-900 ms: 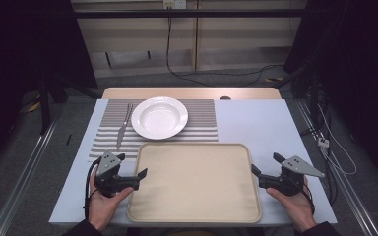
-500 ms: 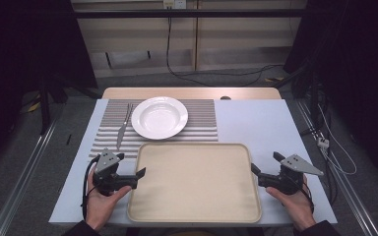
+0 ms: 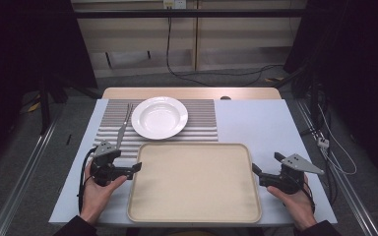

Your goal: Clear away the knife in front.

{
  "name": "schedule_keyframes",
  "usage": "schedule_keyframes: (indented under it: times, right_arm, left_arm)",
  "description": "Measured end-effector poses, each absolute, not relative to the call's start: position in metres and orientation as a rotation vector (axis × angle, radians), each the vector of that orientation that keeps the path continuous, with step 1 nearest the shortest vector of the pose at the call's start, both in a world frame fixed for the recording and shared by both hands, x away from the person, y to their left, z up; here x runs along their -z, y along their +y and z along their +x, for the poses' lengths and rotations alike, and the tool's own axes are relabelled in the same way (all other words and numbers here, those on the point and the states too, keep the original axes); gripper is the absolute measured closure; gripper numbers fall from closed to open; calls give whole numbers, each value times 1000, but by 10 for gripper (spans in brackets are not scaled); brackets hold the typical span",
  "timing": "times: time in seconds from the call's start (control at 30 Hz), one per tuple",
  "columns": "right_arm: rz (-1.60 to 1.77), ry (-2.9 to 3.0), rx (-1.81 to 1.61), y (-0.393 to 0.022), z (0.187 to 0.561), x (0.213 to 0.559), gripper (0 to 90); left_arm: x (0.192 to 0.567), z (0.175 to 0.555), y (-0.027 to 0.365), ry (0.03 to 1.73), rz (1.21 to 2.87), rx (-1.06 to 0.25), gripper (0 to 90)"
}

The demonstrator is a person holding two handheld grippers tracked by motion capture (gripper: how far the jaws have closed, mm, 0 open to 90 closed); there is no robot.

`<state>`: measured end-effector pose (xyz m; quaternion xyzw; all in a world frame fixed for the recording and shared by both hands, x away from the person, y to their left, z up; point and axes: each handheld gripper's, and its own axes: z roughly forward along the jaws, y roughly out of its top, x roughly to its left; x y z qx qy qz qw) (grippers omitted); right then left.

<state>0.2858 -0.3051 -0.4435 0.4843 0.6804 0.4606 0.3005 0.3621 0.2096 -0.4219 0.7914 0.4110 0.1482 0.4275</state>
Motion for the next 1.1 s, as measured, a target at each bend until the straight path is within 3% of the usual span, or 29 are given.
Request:
schedule_keyframes:
  times: [0.33, 0.53, 0.7, 1.1]
  right_arm:
    - [1299, 1814, -1229, -306, 286, 445, 77]
    - [1295, 1824, -1223, -304, 287, 445, 76]
    - [1290, 1830, -1213, -304, 288, 445, 75]
    - [1290, 1830, -1211, -303, 288, 445, 73]
  left_arm:
    - [413, 385, 219, 1049, 1999, -447, 82]
    - [406, 404, 226, 1084, 1982, -566, 104]
    - [404, 425, 227, 1119, 2009, -470, 90]
    - [409, 463, 226, 1186, 2097, -509, 143]
